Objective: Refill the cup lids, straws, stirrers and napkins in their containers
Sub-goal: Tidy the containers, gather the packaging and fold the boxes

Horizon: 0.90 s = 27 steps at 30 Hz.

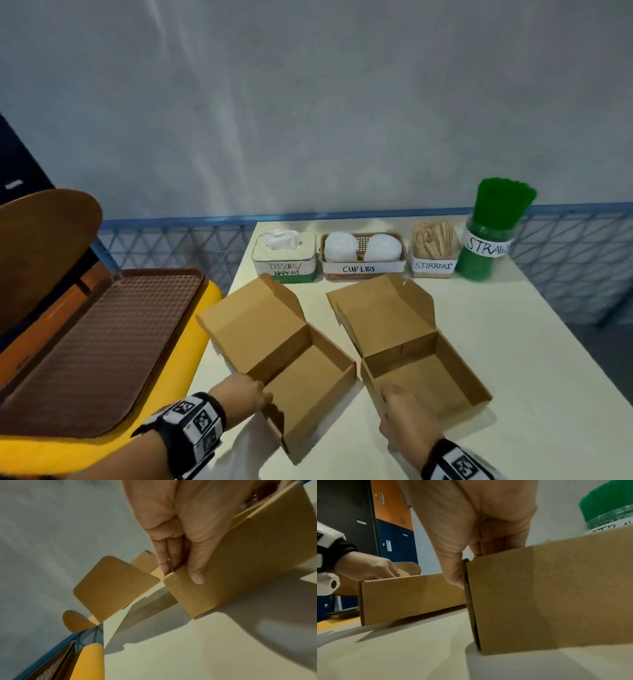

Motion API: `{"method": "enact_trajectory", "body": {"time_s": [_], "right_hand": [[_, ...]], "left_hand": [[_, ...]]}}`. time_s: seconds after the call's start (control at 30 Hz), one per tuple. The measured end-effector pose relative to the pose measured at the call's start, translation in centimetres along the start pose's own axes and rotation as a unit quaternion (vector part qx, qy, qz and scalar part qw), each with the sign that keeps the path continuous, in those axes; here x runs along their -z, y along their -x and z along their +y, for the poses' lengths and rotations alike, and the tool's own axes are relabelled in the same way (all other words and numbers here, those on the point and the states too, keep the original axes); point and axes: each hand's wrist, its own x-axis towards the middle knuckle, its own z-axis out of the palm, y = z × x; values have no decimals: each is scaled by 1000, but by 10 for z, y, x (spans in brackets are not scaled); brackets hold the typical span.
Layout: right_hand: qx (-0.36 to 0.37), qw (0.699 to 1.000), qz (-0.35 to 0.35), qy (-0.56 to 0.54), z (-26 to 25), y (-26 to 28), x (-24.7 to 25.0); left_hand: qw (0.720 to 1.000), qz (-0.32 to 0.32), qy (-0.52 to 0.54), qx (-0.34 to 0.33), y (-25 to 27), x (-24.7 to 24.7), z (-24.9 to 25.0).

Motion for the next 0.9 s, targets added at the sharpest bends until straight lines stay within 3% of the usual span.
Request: {"method": "enact_trajectory", "body": {"time_s": [0.17, 0.3, 0.33, 0.4, 0.47, 0.57, 0.63, 0.7, 0.8, 0.9], "right_hand": [[-44, 999, -11, -17, -19, 1, -6], [-64, 996, 29, -60, -19, 6, 5], [-59, 994, 56, -68, -15, 10, 15], [-52, 984, 126, -112, -2, 16, 46], [-56, 968, 195, -148, 18, 16, 82], [-73, 950, 264, -149, 60, -9, 127], [-88, 960, 235, -125, 82, -32, 145], [-96, 977, 163, -94, 98, -54, 151], [-108, 986, 47, -120, 110, -77, 150], [-127, 966, -16, -225, 115, -92, 139]], "left_hand": [[999, -29, -11, -21, -2, -5, -15], [997, -68, 36, -17, 3, 22, -19], [996, -44, 70, -11, 9, 37, -19], [985, 72, 156, -2, 20, 71, -14], [940, 203, 275, 23, 19, 106, -4], [823, 300, 474, 90, -14, 148, 13], [764, 278, 562, 150, -48, 164, 22], [718, 205, 636, 197, -74, 171, 34], [683, 125, 684, 226, -90, 175, 53], [662, 117, 696, 250, -100, 172, 65]]}}
